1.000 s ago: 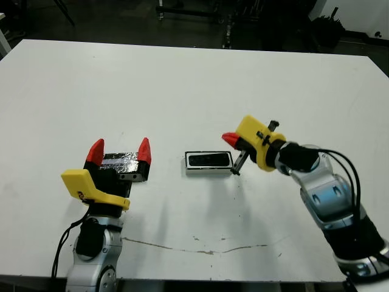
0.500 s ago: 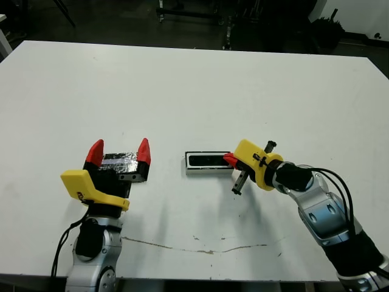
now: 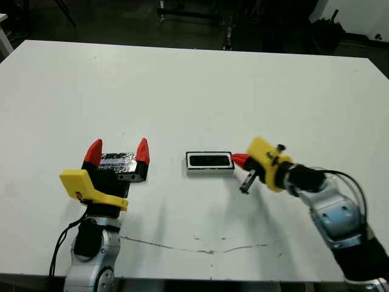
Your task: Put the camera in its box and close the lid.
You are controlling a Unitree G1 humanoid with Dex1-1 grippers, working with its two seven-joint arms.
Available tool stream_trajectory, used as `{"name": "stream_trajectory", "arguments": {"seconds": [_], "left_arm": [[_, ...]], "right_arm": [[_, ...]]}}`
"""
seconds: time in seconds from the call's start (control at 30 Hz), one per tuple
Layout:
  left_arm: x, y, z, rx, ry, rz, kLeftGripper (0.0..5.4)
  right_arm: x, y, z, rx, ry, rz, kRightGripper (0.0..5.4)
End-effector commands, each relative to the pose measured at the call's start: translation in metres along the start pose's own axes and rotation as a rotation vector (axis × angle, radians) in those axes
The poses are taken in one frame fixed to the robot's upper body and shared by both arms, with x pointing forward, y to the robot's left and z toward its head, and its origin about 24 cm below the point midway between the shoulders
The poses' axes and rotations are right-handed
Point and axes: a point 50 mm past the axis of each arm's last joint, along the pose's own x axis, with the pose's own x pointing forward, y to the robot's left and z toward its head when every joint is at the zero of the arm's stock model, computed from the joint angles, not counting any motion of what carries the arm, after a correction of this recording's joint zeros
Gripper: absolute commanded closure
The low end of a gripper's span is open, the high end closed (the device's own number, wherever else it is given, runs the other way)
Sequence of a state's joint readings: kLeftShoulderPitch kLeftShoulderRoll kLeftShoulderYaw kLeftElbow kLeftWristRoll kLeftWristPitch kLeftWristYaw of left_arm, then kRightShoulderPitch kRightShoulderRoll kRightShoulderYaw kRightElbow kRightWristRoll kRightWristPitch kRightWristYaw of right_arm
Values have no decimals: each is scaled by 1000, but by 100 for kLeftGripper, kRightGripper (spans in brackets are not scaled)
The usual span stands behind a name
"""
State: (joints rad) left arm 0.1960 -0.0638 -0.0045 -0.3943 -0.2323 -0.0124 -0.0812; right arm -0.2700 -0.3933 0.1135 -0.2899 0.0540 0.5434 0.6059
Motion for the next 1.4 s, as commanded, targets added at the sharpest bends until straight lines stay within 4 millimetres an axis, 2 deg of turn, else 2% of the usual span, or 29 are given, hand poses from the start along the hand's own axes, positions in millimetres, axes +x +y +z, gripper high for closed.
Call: {"name": "stream_trajectory", "arguments": {"seconds": [0.03,0.17,0.33,0.47,0.57,0.67,0.83,1.03,1.27,1.4], "left_arm": [[-1,4,6,39,-21,-7,0],[2,10,16,102,-66,-49,0],[12,27,36,315,-68,-252,0],[28,44,63,567,8,-500,0],[41,57,85,788,143,-704,0],[55,67,107,899,289,-820,0],[73,79,133,902,368,-930,0],[90,78,150,867,462,-1092,0],[102,76,133,803,583,-1309,0],[105,73,116,669,636,-1399,0]], "right_arm": [[-19,-17,19,85,-119,-136,538],[-42,-31,23,138,-171,-244,538],[-61,-34,8,214,-155,-292,538],[-71,-27,2,286,-159,-337,538],[-74,-22,0,329,-175,-372,538],[-76,-18,-2,350,-189,-394,538],[-75,-16,-4,436,-209,-346,538],[-77,-20,-2,430,-217,-325,538],[-76,-18,-2,443,-234,-328,538],[-75,-15,0,427,-229,-370,538]]}}
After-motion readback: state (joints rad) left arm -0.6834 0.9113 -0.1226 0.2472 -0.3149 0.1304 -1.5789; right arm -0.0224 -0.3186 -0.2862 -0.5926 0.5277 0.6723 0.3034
